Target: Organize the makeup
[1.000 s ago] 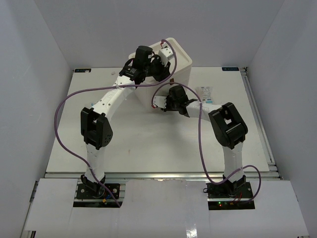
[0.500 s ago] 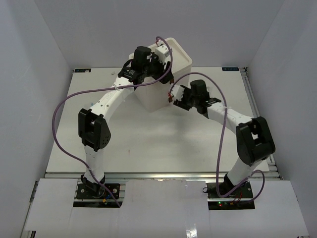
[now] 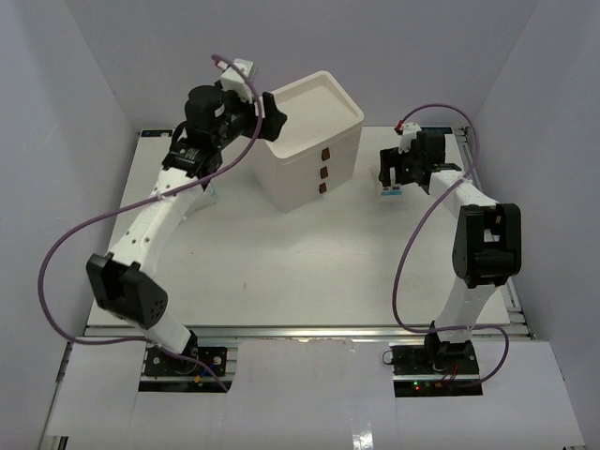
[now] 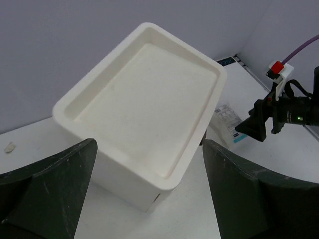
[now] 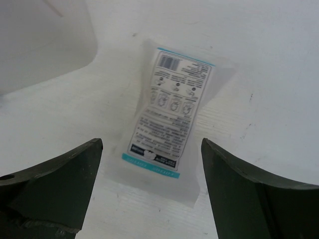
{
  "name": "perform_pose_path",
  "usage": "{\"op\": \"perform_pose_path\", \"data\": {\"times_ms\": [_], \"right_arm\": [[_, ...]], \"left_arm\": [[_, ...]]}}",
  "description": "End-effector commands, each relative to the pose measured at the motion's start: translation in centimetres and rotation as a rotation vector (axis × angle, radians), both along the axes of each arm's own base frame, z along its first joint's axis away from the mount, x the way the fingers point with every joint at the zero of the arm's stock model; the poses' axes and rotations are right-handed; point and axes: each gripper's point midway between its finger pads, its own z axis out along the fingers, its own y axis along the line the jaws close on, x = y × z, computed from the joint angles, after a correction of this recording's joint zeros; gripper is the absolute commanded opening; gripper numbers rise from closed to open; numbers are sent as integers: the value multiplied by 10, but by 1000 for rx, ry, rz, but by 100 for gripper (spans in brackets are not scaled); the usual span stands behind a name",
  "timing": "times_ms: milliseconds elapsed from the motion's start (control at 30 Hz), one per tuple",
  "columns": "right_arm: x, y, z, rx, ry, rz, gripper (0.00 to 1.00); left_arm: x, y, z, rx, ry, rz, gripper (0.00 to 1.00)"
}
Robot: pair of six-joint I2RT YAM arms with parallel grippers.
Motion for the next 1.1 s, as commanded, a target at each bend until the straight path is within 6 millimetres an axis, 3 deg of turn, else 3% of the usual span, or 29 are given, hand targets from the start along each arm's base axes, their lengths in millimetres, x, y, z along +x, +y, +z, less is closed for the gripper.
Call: {"op": "perform_pose_path", "data": {"times_ms": [0,67,133,200,333,600,633,700,800,867,1000,1067], "right_arm": [[28,-22,3,106,40,-194,87],[39,-28,-6,106,53,-226,87],[46,-33,-14,104,66,-240,85],[53,-32,-23,119,89,-234,80],[55,-26,-38,172,149,-216,61],[46,-13,-59,250,236,-189,37],[47,-27,-61,264,241,-211,27],[44,-24,-59,302,253,-183,17],[35,-18,-31,387,233,-130,8],[27,-14,-18,403,193,-99,8],[-6,-8,21,318,40,-59,8],[-20,5,54,272,-79,-8,8]], "left_arm": [[-52,55,28,-101,-81,104,98],[-68,71,-18,-87,-10,145,98],[-88,87,-40,-85,12,178,98],[-101,97,-83,-59,84,202,98],[-125,110,-123,-25,148,231,98],[-152,134,-147,27,159,311,98],[-156,135,-149,23,152,312,98],[-161,136,-150,15,145,312,98],[-162,144,-145,8,124,357,98],[-162,143,-145,6,123,354,98],[-162,141,-146,1,128,345,98],[-162,141,-145,-1,126,341,98]]}}
